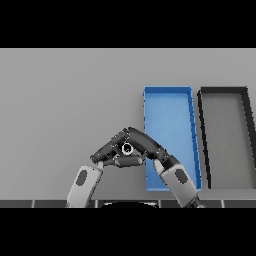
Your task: Pick up the blue pipe and place it into the blue bin.
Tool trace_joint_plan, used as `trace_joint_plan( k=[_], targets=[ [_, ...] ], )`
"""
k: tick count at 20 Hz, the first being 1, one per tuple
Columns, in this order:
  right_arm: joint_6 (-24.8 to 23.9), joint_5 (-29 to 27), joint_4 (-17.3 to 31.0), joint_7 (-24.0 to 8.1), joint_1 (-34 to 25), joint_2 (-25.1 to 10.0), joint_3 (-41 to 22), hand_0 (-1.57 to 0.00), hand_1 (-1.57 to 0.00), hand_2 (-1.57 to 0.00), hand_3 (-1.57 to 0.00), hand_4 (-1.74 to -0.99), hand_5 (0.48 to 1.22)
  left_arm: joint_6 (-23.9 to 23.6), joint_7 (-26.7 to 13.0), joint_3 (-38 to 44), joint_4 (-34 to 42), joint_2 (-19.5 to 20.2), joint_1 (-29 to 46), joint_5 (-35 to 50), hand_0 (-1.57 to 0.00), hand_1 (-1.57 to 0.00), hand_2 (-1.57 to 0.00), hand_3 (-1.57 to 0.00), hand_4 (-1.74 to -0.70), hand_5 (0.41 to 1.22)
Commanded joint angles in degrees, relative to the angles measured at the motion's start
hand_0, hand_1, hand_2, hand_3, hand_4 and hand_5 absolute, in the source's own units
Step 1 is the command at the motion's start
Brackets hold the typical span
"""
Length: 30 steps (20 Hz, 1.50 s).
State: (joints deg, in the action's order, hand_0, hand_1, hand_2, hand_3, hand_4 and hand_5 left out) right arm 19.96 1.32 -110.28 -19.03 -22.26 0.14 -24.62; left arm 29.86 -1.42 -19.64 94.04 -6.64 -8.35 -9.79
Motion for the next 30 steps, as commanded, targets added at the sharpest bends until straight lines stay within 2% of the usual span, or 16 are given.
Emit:
trace_joint_plan(
  k=[1,4,5,6,7,9,12,14,16,18,20,24,26,27,29,30],
  targets=[
    [0.36,0.01,-0.14,-1.14,-0.12,0.12,-0.08,-1.45,-1.45,-1.46,-1.43,-1.436,1.068,-0.24,0.85,-0.28,-0.02,-0.04,0.24,-0.76,-1.57,-1.57,-1.57,-1.51,-1.73,1.221],
    [0.37,-0.54,-0.48,0.19,1.37,0.81,-0.83,-1.51,-1.51,-1.51,-1.50,-1.463,1.143,1.13,0.38,0.65,-0.24,-0.39,0.16,-0.37,-1.57,-1.57,-1.57,-1.54,-1.73,1.221],
    [0.46,-1.75,-0.74,-0.82,1.14,1.22,-0.58,-1.52,-1.52,-1.52,-1.51,-1.470,1.158,1.32,0.87,0.48,0.10,-0.42,0.66,-0.48,-1.57,-1.57,-1.57,-1.55,-1.73,1.221],
    [-0.03,-1.86,-0.94,-0.42,1.11,1.38,-0.40,-1.53,-1.53,-1.53,-1.52,-1.475,1.171,1.54,0.59,0.96,0.57,-0.48,0.24,-0.40,-1.57,-1.57,-1.57,-1.44,-1.72,1.221],
    [-0.75,-1.27,-1.07,-0.25,1.15,1.51,-0.63,-1.54,-1.54,-1.54,-1.53,-1.478,1.181,1.45,1.09,1.08,0.31,-0.62,-0.20,-1.58,-1.57,-1.51,-1.46,-1.47,-1.66,1.221],
    [-1.13,-0.85,-0.76,-2.00,0.29,1.59,-0.49,-1.55,-1.55,-1.55,-1.55,-1.483,1.195,2.23,2.02,0.58,1.00,0.27,0.72,-4.40,-1.05,-0.99,-0.95,-0.96,-1.43,1.221],
    [-1.48,-0.93,-1.48,-2.70,0.76,1.13,-0.47,-1.56,-1.56,-1.56,-1.56,-1.486,1.208,4.34,4.74,1.00,0.47,0.64,0.59,-7.74,-0.53,-0.51,-0.49,-0.49,-1.14,1.221],
    [-2.14,-0.07,-1.48,-2.99,0.42,1.16,-0.79,-1.56,-1.56,-1.56,-1.56,-1.488,1.213,3.55,6.60,1.07,-0.54,-0.03,-0.48,-11.85,-0.34,-0.32,-0.31,-0.31,-1.00,1.063],
    [-2.27,-0.11,-1.77,-0.68,1.30,0.92,-1.07,-1.57,-1.57,-1.57,-1.57,-1.488,1.216,3.74,5.90,2.29,-0.53,0.25,-0.47,-11.95,-0.22,-0.21,-0.20,-0.20,-0.92,0.899],
    [-2.87,-0.01,-0.91,-2.14,0.43,1.57,-0.96,-1.57,-1.57,-1.57,-1.57,-1.488,1.218,3.72,4.47,2.13,-0.31,-0.41,-0.28,-11.81,-0.14,-0.13,-0.13,-0.13,-0.88,0.781],
    [-3.02,0.80,-1.03,-1.14,0.99,1.03,-1.23,-1.57,-1.57,-1.57,-1.57,-1.487,1.219,3.75,2.58,3.04,-0.76,-1.59,0.07,-10.42,-0.09,-0.08,-0.08,-0.08,-0.87,0.697],
    [-3.26,-1.37,-1.17,-0.63,1.66,1.69,-0.84,-1.57,-1.57,-1.57,-1.57,-1.489,1.220,3.85,-2.14,4.00,-0.12,-2.77,1.86,-8.98,-0.04,-0.03,-0.03,-0.03,-0.89,0.625],
    [-3.75,-7.66,-1.08,-4.02,0.78,3.49,1.63,-1.57,-1.57,-1.57,-1.57,-1.489,1.220,4.01,-3.70,3.51,-0.65,-3.47,1.85,-9.28,-0.02,-0.02,-0.02,-0.02,-0.90,0.589],
    [-4.07,-11.22,-2.42,-5.66,0.47,4.40,2.18,-1.57,-1.57,-1.57,-1.57,-1.490,1.221,4.34,-2.11,3.63,0.14,-3.02,2.40,-8.88,-0.02,-0.02,-0.02,-0.02,-0.91,0.564],
    [-6.87,-16.70,-4.49,-10.27,-1.49,5.16,4.78,-1.57,-1.57,-1.57,-1.57,-1.491,1.221,4.60,-2.04,3.79,0.22,-3.70,2.39,-8.16,-0.01,-0.01,-0.01,-0.01,-0.92,0.527],
    [-8.65,-18.27,-5.71,-11.28,-3.86,4.62,6.38,-1.57,-1.57,-1.57,-1.57,-1.490,1.221,4.89,-2.84,3.45,0.55,-3.31,3.19,-8.52,-0.01,-0.01,-0.01,-0.01,-0.92,0.515]
  ],
)
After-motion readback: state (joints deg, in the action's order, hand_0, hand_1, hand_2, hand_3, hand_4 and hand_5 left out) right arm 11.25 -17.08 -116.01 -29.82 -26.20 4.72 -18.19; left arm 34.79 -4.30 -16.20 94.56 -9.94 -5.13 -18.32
